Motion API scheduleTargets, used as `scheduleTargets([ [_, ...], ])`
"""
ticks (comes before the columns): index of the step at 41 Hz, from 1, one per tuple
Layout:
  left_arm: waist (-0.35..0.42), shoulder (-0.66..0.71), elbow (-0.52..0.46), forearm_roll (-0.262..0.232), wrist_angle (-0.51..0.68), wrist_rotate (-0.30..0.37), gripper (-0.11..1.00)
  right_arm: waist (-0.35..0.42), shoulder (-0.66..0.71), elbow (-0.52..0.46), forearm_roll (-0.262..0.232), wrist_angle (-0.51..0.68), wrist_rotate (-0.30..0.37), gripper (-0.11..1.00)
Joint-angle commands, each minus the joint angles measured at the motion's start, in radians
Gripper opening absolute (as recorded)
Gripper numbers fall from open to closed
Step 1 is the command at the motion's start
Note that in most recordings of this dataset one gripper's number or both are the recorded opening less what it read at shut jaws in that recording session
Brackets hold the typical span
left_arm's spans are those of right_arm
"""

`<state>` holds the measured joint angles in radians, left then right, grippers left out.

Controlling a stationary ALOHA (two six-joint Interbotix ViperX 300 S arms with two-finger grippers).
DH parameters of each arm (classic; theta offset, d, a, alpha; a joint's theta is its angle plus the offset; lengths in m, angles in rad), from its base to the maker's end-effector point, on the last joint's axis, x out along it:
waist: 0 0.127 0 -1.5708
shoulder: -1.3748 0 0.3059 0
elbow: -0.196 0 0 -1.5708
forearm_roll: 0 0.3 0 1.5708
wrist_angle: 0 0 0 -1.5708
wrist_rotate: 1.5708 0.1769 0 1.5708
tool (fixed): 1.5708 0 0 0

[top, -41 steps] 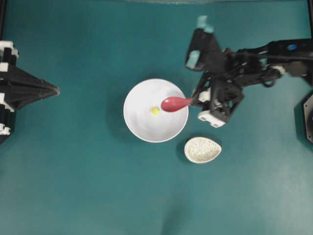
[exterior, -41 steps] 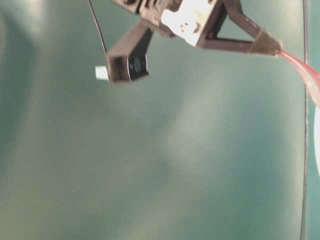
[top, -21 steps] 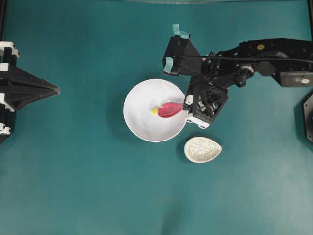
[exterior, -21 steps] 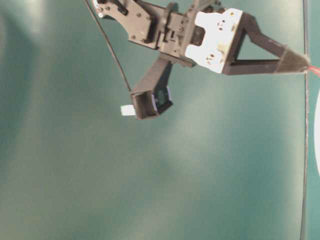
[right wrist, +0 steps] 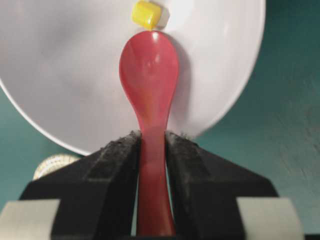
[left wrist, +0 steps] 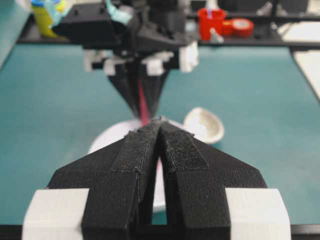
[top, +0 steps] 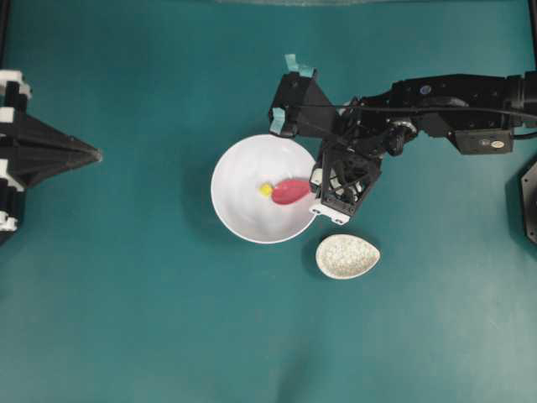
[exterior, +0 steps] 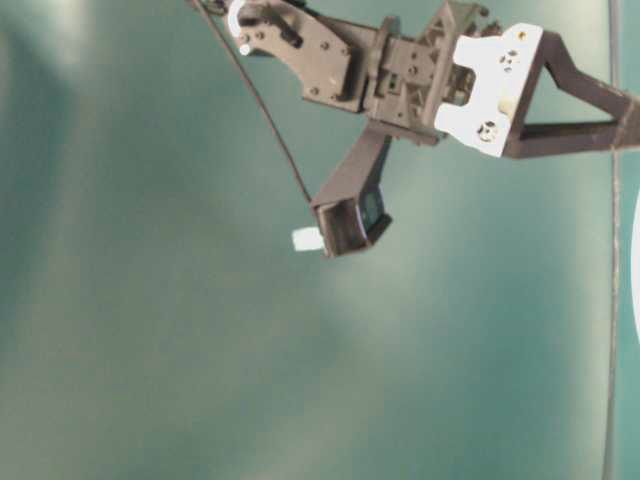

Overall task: Scoop the yellow hexagonal prism block from the bowl with a spoon using the right arm.
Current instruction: 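Lower the spoon bowl into the white bowl beside the yellow block, then push the spoon under the yellow block and tilt it up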

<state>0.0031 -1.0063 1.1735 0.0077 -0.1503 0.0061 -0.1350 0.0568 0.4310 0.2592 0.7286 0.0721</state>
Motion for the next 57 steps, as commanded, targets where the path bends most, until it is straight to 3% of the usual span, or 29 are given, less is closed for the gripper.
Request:
scheduleTargets([
  [1,0.002,0.008,-0.025,0.003,-0.005,0.002,-0.01,0.003,-0.003,-0.018,0.0,-0.032,-0.005,0.23],
  [24,0.0,0.008,-0.025,0.002,0.005,0.002,-0.01,0.005,0.012,-0.02,-0.044,-0.21,-0.006,0.23],
  [57,0.0,0.008,-0.025,0.003,0.006,0.002,-0.01,0.008,0.012,-0.02,-0.046,-0.328,-0.005,0.23],
])
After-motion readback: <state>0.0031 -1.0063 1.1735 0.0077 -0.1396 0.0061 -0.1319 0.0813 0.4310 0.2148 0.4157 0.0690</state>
